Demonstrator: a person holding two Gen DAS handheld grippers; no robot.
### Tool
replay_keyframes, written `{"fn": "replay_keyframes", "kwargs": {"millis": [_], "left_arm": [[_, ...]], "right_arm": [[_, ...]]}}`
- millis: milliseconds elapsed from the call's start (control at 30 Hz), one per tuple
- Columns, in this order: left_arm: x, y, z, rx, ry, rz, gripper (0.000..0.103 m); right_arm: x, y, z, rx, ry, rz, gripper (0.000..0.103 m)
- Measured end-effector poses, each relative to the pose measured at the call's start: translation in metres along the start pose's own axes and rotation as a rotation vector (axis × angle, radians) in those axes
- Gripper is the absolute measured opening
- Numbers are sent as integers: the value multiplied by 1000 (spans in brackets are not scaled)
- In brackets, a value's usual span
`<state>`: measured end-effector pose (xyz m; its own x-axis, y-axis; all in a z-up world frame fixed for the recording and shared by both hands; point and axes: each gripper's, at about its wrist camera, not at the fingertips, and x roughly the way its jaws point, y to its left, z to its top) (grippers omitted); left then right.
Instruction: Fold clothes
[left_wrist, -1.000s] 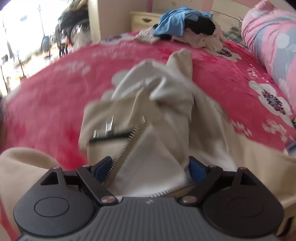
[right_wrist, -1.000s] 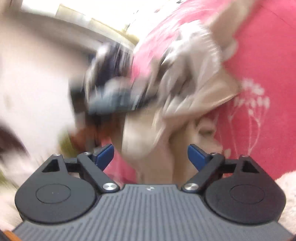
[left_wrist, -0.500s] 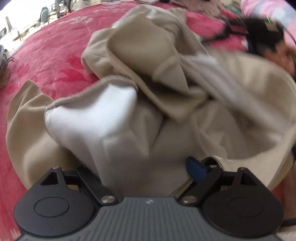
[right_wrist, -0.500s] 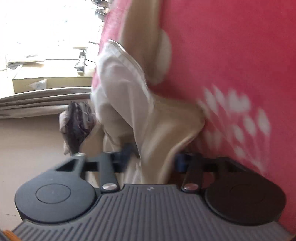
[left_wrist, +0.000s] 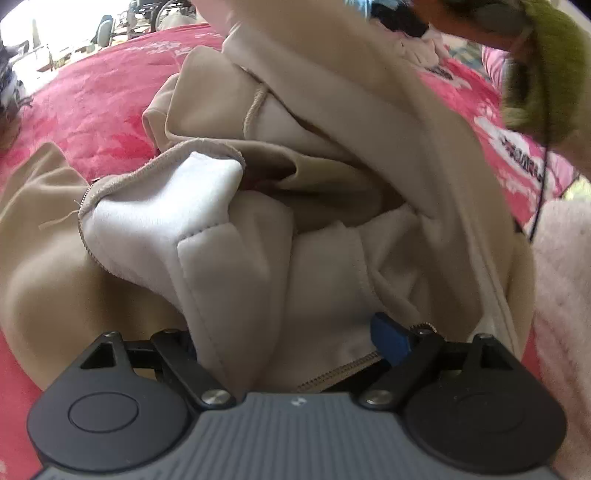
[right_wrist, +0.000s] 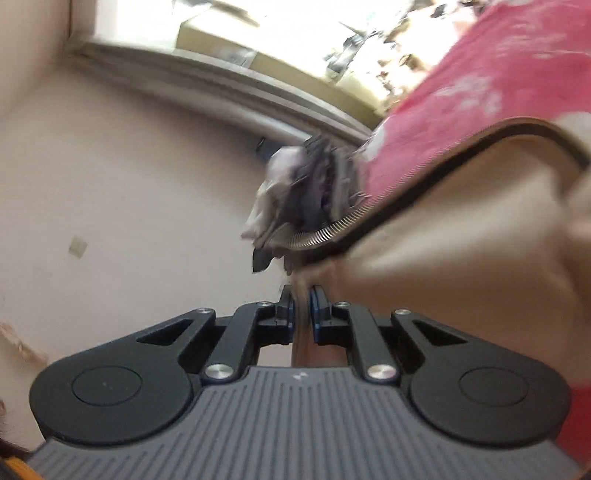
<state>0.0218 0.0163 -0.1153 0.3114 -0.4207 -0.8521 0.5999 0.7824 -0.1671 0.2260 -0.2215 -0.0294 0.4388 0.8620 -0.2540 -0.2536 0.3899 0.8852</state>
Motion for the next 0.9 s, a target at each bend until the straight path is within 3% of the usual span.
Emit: {"fn": "replay_keyframes", "kwargs": {"millis": [100, 167, 233, 300, 367, 467, 567, 633, 800, 900], "left_arm": [[4, 1, -2, -27, -17, -32, 94], [7, -2, -3, -17, -24, -34, 96], [7, 0, -5, -18, -29, -42, 97], [6, 4, -6, -26, -34, -56, 97], [5, 5, -7, -31, -36, -67, 97], [2, 9, -4, -42, -36, -75, 97], [-6, 9, -5, -77, -40, -59, 94], [-18, 5, -9, -108, -60, -44, 94], [-47, 10, -15, -164, -122, 18, 94], [-67, 21, -16, -221, -163, 81, 94]], "right_arm": [[33, -21, -1, 24, 99, -138, 13], [46, -45, -7, 68, 190, -298, 20], [37, -52, -15, 85, 213, -388, 21], [9, -42, -21, 67, 162, -365, 28], [-30, -22, -30, 26, 76, -365, 58], [-91, 8, -58, -41, -41, -378, 75], [-128, 18, -102, 17, -47, -357, 76], [-144, 24, -137, 29, -23, -400, 77], [-140, 41, -216, -15, 52, -526, 78], [-126, 59, -242, -104, 33, -570, 80]]}}
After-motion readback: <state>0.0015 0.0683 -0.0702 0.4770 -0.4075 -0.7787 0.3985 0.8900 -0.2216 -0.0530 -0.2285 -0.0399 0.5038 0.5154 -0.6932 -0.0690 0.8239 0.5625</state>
